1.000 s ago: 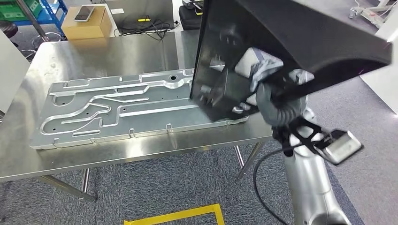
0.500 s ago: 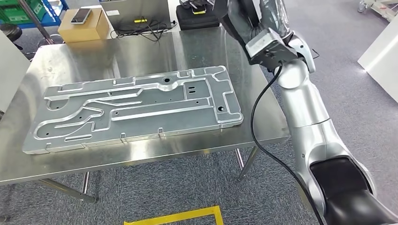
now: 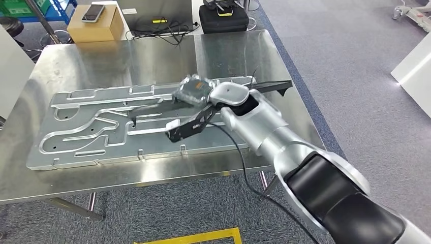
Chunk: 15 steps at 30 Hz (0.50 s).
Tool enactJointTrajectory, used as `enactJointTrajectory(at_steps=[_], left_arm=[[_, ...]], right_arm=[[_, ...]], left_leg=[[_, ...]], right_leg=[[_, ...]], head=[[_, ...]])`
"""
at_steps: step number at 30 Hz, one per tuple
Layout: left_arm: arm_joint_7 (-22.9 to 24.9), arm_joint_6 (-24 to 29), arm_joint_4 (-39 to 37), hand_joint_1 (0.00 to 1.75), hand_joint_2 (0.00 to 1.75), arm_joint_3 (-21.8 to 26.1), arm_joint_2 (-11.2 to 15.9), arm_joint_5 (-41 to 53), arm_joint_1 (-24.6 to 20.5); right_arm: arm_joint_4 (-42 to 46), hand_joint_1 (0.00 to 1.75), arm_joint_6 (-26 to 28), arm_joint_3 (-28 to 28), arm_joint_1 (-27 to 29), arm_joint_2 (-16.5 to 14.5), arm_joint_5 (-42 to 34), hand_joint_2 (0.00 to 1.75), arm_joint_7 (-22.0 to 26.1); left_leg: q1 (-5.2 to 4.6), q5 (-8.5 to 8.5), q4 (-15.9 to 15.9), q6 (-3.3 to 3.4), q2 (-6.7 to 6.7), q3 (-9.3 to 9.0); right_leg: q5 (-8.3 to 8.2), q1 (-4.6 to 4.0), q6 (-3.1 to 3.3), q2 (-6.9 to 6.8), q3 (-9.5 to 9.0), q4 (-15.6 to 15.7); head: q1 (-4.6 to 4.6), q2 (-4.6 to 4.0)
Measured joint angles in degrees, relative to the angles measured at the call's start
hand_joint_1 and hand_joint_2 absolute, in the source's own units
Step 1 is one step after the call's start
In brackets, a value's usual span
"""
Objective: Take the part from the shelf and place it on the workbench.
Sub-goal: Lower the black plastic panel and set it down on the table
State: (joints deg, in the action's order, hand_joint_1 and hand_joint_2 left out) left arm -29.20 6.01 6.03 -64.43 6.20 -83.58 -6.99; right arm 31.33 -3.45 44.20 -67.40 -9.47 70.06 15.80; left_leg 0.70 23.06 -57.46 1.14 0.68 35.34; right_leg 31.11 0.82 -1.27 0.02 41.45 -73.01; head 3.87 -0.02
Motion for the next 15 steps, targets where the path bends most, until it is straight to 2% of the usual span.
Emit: enactJointTrajectory(at_steps=[2, 3, 4, 6, 8, 9, 10, 12, 13, 14, 15], left_arm=[[-0.37, -0.23, 0.03, 0.0, 1.75, 0.0, -0.23, 0.0, 0.23], [-0.57, -0.38, 0.04, 0.0, 1.75, 0.0, -0.31, 0.0, 0.24], [-0.74, -0.54, 0.04, 0.0, 1.75, -0.01, -0.36, 0.0, 0.23], [-0.97, -0.81, 0.04, 0.0, 1.75, -0.04, -0.39, 0.0, 0.12], [-1.02, -1.02, 0.05, 0.0, 1.75, -0.09, -0.43, 0.0, -0.05], [-1.02, -1.06, 0.07, 0.0, 1.75, -0.11, -0.46, 0.0, -0.14], [-1.02, -1.09, 0.08, 0.0, 1.75, -0.17, -0.48, 0.01, -0.2], [-0.99, -1.09, 0.09, 0.0, 1.75, -0.44, -0.51, 0.02, -0.25], [-0.95, -1.09, 0.09, 0.0, 1.75, -0.68, -0.51, 0.02, -0.26], [-0.9, -1.05, 0.09, 0.0, 1.75, -0.96, -0.51, 0.03, -0.27], [-0.86, -0.99, 0.09, 0.0, 1.75, -1.19, -0.51, 0.03, -0.26]], right_arm=[[-3.72, 1.75, -1.03, 2.57, 0.33, -1.89, 0.92, 1.75, -0.78], [-5.29, 1.75, -1.52, 3.65, 0.45, -2.62, 1.33, 1.75, -1.4], [-6.64, 1.75, -1.86, 4.65, 0.69, -3.12, 1.66, 1.75, -2.16], [-8.88, 1.75, -2.43, 6.44, 1.32, -3.65, 2.36, 1.75, -3.97], [-10.62, 1.75, -2.76, 7.66, 2.08, -3.71, 2.98, 1.75, -5.74], [-11.41, 1.75, -2.86, 8.13, 2.38, -3.68, 3.23, 1.75, -6.5], [-12.04, 1.31, -2.82, 8.5, 2.64, -3.65, 3.37, 1.31, -7.17], [-13.16, 0.44, -2.36, 9.04, 3.21, -3.43, 3.54, 0.44, -8.65], [-13.62, 0.0, -1.87, 9.19, 3.69, -3.26, 3.58, 0.0, -9.4], [-14.01, 0.0, -1.22, 9.28, 4.24, -3.03, 3.6, 0.0, -10.06], [-14.3, 0.0, -0.53, 9.32, 4.7, -2.77, 3.56, 0.0, -10.5]], left_leg=[[0.0, 0.8, -0.49, -0.43, 0.3, -0.47], [-0.08, 1.16, -0.77, -0.72, 0.4, -0.57], [-0.13, 1.38, -0.91, -1.03, 0.46, -0.59], [-0.16, 1.6, -0.87, -1.7, 0.48, -0.66], [-0.01, 2.12, -1.09, -2.26, 0.33, -0.77], [0.04, 2.95, -2.33, -2.47, 0.18, -0.39], [0.11, 4.31, -4.81, -2.67, 0.03, 0.62], [0.2, 7.62, -12.42, -3.02, -0.16, 4.12], [0.27, 8.57, -15.58, -3.17, -0.19, 5.77], [0.35, 8.47, -16.87, -3.27, -0.22, 6.58], [0.46, 7.27, -15.77, -3.35, -0.26, 6.24]], right_leg=[[-5.03, 0.03, 0.28, -0.04, -2.34, 7.31], [-6.49, -0.1, 0.56, -0.03, -3.54, 10.68], [-7.09, -0.27, 0.86, -0.01, -4.29, 12.68], [-6.82, -0.59, 1.44, 0.12, -4.73, 13.8], [-6.87, -0.37, 2.08, 0.09, -5.36, 14.39], [-6.92, -0.2, 2.41, 0.02, -5.74, 14.75], [-6.94, -0.05, 2.69, -0.05, -6.08, 15.01], [-6.8, -0.09, 2.98, -0.07, -6.37, 15.06], [-6.73, -0.11, 2.98, -0.06, -6.47, 15.05], [-6.66, -0.11, 2.91, -0.06, -6.56, 15.02], [-6.57, -0.09, 2.79, -0.04, -6.64, 14.95]], head=[[0.0, 0.0], [0.0, 0.0], [0.01, 0.0], [0.01, 0.0], [0.01, 0.0], [0.01, 0.0], [0.02, 0.0], [0.02, 0.0], [0.02, 0.0], [0.02, 0.0], [0.02, 0.0]])
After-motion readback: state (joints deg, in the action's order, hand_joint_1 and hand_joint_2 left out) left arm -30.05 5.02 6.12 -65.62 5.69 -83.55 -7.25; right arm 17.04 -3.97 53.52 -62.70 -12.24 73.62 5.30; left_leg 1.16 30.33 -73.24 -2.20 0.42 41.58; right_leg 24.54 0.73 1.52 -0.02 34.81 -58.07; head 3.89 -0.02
